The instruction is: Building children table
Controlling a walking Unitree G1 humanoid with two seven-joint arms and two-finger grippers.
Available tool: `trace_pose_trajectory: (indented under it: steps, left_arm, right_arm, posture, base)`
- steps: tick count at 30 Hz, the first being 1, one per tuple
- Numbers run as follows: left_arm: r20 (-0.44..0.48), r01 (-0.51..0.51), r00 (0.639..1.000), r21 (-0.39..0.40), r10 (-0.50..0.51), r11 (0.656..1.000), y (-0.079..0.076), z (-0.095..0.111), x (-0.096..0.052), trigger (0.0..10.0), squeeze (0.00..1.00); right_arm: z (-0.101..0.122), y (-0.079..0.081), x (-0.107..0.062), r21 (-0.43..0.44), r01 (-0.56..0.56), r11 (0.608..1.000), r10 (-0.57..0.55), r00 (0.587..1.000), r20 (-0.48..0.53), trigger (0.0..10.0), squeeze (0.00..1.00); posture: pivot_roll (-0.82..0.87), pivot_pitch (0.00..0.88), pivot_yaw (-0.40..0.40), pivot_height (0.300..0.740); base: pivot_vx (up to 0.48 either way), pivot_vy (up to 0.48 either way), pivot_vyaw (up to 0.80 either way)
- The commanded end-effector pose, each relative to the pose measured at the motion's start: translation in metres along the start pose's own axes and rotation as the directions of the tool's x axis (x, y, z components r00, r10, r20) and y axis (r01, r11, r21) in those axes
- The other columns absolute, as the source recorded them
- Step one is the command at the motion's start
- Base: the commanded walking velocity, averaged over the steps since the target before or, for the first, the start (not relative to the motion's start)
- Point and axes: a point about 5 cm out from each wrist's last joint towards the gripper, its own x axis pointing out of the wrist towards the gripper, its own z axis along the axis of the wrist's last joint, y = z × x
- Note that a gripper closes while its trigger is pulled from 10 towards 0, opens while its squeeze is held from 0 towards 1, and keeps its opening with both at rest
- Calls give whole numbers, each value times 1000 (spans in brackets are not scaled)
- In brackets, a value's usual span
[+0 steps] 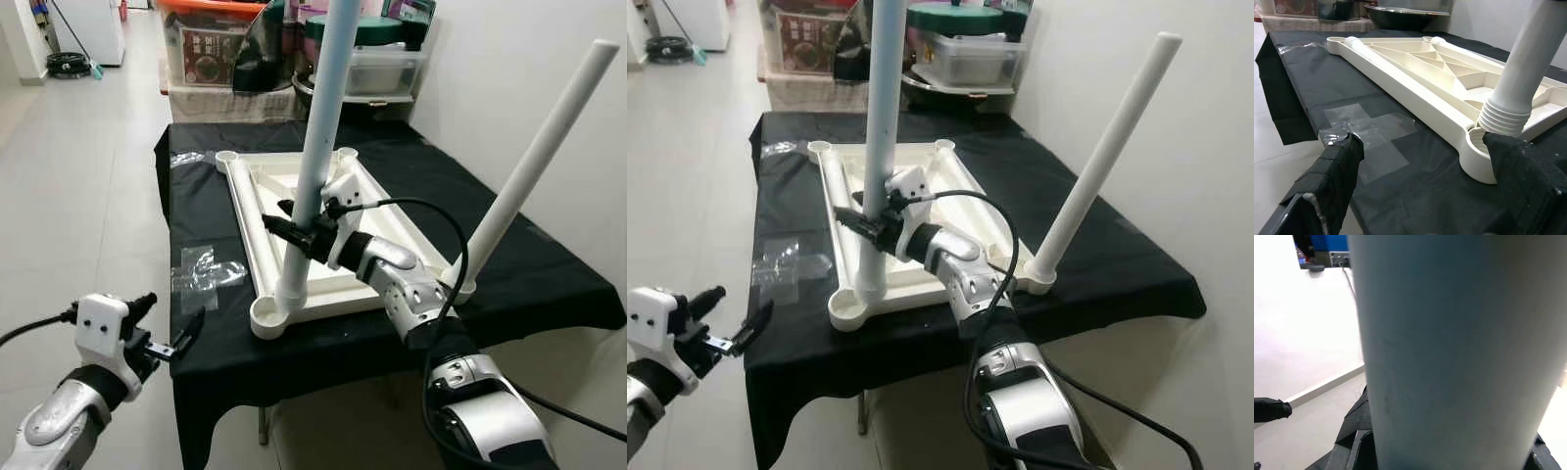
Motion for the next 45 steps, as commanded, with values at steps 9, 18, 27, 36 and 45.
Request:
trace_pose_trajectory:
  steps: [9,18,27,36,45]
  left_arm:
    - [-19,-9,1000,6,9,1000,1,-5,-2,10000,0]
    - [-20,-16,1000,4,16,1000,1,-7,-4,10000,0]
    - [-24,-45,999,-22,44,999,4,-9,-8,10000,0]
    - [-29,-53,998,-31,52,998,5,-10,-10,10000,0]
    - [-32,-59,998,-26,58,998,6,-11,-11,10000,0]
  right_arm:
    - [-19,26,11,-9,-135,991,134,989,-66,10000,0]
    - [-32,37,12,-14,-204,979,202,973,-111,10000,0]
    - [-43,24,2,153,-161,975,179,978,-111,10000,0]
    - [-51,23,-1,272,-144,952,172,982,-80,10000,0]
    - [-53,25,0,230,-152,961,175,981,-84,10000,0]
  posture:
    - [136,0,-121,740]
    - [147,0,-132,740]
    - [152,0,-142,740]
    - [161,0,-144,740]
    - [162,0,-139,740]
  base:
    - [0,0,0]
    - [0,0,0]
    - [0,0,0]
    - [0,0,0]
    - [0,0,0]
